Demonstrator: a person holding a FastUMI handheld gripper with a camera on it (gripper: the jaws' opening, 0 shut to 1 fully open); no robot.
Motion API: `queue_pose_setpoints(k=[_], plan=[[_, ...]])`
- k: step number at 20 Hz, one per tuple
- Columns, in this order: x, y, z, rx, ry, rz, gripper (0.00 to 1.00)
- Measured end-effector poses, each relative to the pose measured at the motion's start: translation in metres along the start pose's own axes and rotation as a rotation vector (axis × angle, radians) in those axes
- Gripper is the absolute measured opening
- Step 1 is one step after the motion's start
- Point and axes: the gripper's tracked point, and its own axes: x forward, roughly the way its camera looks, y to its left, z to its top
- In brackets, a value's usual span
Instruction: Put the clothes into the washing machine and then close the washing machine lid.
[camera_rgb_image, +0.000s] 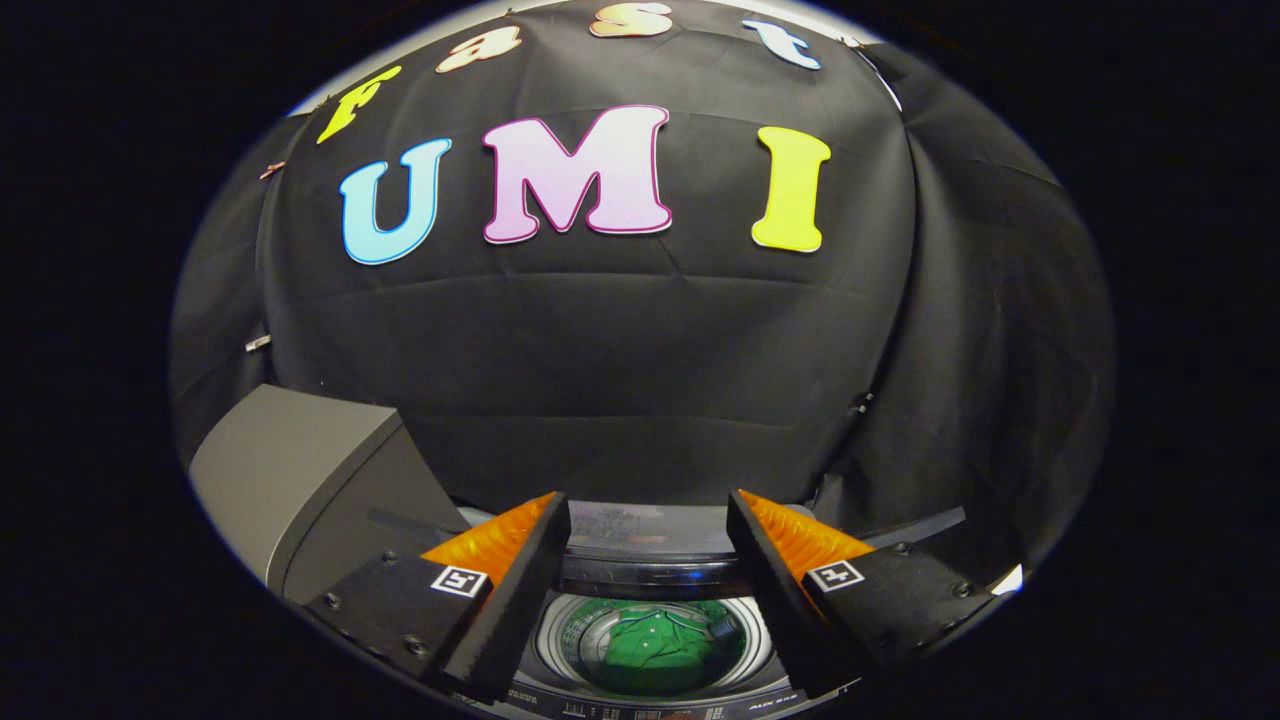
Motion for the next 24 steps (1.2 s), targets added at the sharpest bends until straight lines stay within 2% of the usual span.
queue_pose_setpoints(k=[5, 10, 20, 24], plan=[[-0.010, 0.012, -0.039, -0.122, 0.126, 0.008, 0.99], [-0.038, 0.042, -0.037, -0.032, 0.028, 0.050, 0.99], [-0.088, 0.105, 0.074, -0.048, -0.322, 0.114, 0.99], [-0.127, 0.127, 0.095, -0.019, -0.405, 0.131, 0.99]])
